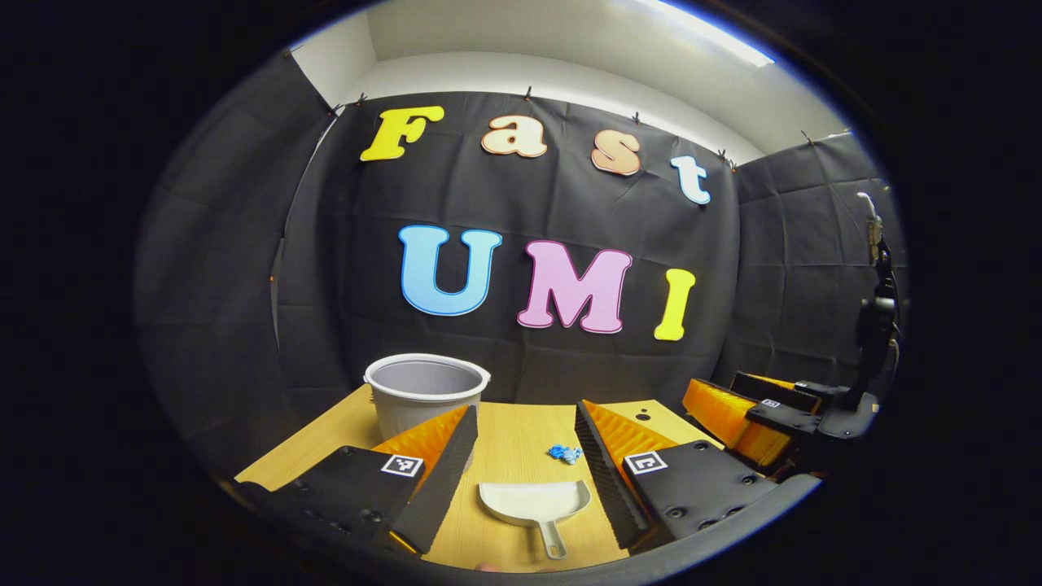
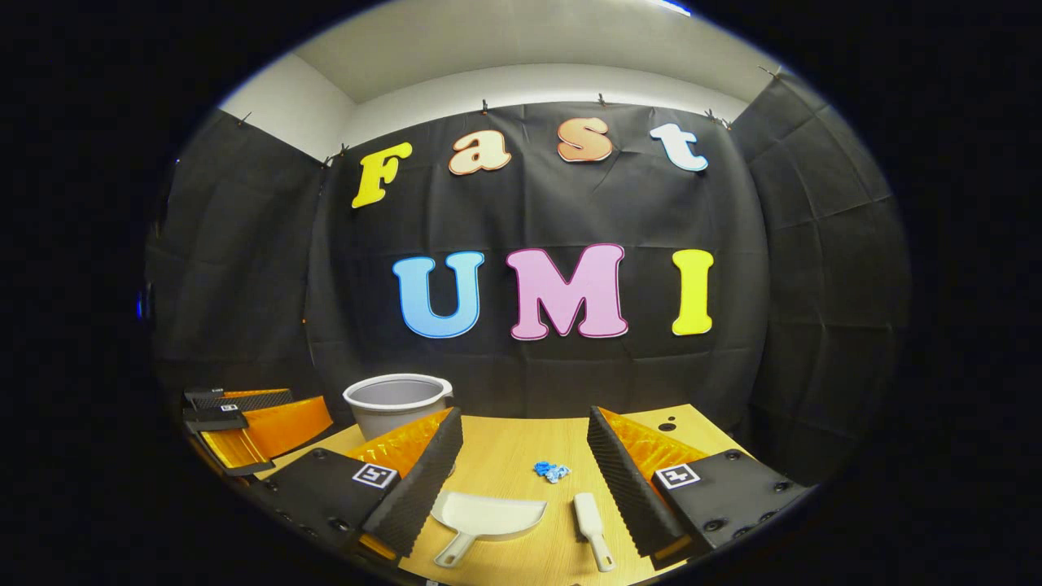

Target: Pick up the small broom and dustpan from the desktop, sweep the trash into the dustpan with the broom, and then empty the trash into the garbage bin.

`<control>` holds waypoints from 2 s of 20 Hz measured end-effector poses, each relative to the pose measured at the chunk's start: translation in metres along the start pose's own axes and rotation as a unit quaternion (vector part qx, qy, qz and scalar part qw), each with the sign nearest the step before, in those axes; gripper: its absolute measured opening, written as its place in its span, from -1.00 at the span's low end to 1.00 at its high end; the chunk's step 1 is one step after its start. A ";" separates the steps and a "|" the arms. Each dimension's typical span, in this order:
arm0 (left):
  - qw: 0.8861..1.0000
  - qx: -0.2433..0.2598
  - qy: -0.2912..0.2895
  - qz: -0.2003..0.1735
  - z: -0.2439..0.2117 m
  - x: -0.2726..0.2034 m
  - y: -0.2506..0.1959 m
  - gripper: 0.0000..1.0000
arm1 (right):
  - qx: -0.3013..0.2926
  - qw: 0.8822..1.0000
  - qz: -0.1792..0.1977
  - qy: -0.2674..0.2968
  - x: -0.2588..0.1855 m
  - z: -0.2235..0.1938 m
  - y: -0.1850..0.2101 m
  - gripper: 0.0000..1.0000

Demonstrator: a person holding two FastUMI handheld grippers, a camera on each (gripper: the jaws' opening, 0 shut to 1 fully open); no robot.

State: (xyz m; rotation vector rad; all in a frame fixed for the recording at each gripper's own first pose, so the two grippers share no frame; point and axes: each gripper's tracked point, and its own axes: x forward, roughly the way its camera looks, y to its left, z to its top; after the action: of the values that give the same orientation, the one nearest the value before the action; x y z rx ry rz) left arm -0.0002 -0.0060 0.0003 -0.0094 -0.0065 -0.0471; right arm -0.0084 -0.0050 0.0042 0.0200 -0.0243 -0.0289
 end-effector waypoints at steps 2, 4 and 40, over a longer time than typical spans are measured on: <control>1.000 0.001 -0.002 -0.004 0.001 0.002 0.000 0.45 | -0.005 1.000 0.002 0.003 0.000 -0.002 0.004 0.96; 1.000 0.001 -0.002 -0.008 0.000 0.004 0.000 0.45 | -0.011 1.000 0.005 0.004 0.000 -0.004 0.006 0.97; 0.945 -0.055 0.321 0.033 -0.175 0.064 -0.036 0.49 | 0.008 0.995 0.034 0.090 0.087 -0.065 -0.073 0.97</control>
State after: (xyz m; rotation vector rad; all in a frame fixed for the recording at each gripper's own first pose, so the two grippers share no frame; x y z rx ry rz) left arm 0.0633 -0.0468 -0.1735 -0.1052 0.6493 0.0174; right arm 0.0776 -0.0791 -0.0600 0.0371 0.1555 0.0415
